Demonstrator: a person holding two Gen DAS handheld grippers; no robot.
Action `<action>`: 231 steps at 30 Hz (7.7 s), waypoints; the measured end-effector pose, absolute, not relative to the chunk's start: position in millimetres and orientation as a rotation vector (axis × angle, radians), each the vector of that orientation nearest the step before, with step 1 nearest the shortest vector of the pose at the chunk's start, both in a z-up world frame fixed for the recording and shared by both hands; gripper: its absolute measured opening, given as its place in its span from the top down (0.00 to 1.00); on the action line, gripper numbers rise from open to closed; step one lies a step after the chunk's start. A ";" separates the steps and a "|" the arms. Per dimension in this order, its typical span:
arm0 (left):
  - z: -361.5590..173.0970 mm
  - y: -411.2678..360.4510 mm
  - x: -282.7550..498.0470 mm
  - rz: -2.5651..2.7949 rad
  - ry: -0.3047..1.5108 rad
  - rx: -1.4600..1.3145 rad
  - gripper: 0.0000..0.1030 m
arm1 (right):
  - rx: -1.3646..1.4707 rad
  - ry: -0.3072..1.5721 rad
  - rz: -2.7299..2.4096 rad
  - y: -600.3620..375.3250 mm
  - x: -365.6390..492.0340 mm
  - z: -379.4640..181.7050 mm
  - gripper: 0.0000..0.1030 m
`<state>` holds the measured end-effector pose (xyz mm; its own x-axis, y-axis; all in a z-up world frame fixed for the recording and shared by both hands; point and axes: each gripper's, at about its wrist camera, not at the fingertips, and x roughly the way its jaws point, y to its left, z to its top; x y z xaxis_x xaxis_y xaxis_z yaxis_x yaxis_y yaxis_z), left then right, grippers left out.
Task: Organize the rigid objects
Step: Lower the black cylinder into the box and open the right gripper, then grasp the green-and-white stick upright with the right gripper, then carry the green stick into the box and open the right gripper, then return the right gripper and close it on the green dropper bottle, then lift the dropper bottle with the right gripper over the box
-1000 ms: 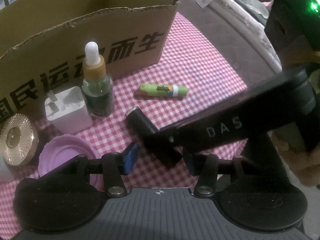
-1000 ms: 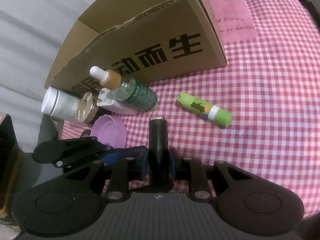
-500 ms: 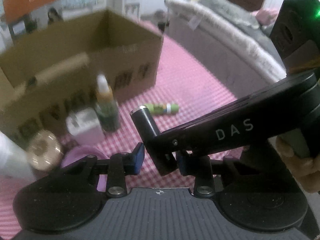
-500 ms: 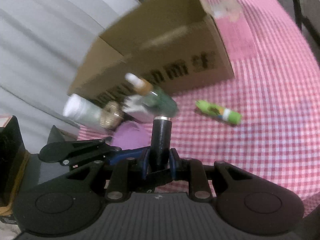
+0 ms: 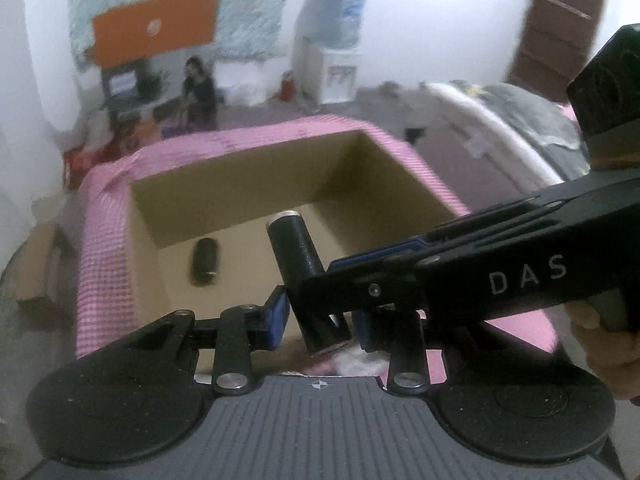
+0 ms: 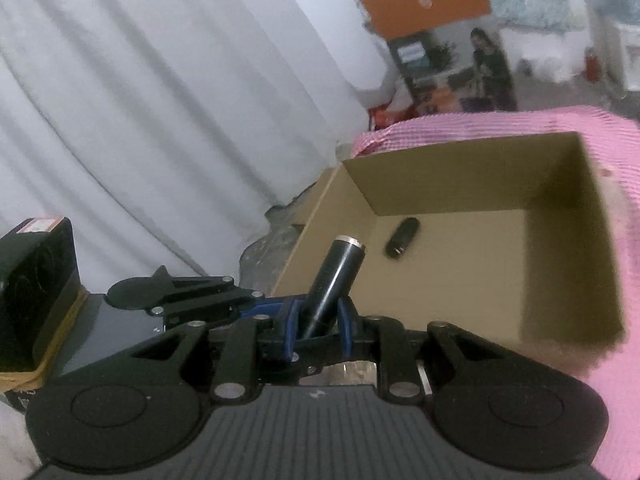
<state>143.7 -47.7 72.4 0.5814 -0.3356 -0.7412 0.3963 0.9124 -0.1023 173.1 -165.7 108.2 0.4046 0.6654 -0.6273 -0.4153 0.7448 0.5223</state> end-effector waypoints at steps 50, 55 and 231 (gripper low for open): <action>25.2 -101.1 83.7 -0.747 0.847 0.025 0.45 | 0.515 0.932 0.616 -316.2 78.1 73.6 0.47; -11.9 -134.9 103.4 -0.771 0.967 0.088 0.47 | 0.551 0.995 0.554 -338.8 82.6 34.5 0.57; 56.9 -121.5 46.2 -0.559 0.497 0.338 0.70 | 0.089 0.678 0.527 -245.9 71.3 88.1 0.77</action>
